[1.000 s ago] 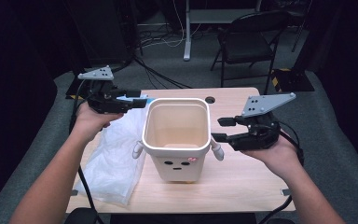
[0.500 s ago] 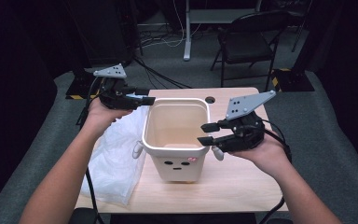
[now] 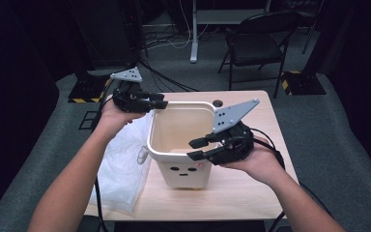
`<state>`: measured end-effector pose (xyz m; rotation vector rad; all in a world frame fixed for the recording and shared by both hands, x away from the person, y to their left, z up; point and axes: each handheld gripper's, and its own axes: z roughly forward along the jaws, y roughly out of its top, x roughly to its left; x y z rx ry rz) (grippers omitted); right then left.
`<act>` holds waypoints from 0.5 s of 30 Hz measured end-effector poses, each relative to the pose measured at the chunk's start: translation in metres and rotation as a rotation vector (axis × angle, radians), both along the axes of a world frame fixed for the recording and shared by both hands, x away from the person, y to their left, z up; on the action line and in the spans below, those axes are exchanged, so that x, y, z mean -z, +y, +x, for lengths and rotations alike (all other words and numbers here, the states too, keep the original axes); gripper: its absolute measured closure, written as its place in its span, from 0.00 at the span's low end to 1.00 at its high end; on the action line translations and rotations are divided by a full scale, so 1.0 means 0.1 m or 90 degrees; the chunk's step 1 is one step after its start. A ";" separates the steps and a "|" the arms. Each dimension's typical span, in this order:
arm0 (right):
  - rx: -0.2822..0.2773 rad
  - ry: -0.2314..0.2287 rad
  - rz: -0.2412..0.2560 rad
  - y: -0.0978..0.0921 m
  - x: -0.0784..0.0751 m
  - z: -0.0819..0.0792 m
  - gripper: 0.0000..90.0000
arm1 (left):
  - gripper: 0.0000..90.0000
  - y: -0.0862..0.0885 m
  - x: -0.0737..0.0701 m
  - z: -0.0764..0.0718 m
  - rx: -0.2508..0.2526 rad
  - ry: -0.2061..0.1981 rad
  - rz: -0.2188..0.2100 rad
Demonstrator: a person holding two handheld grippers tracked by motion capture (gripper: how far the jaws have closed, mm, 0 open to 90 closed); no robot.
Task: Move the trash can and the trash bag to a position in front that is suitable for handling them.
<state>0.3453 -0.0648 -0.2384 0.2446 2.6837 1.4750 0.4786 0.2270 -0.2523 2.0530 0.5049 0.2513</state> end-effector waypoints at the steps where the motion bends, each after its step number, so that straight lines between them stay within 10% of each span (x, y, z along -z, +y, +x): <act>1: -0.006 0.005 0.000 0.03 0.01 0.01 0.74 | 0.73 -0.01 0.01 0.00 0.000 -0.001 0.003; 15: -0.032 0.012 -0.044 0.32 0.08 0.06 0.87 | 0.84 -0.09 0.06 0.02 0.021 0.005 0.027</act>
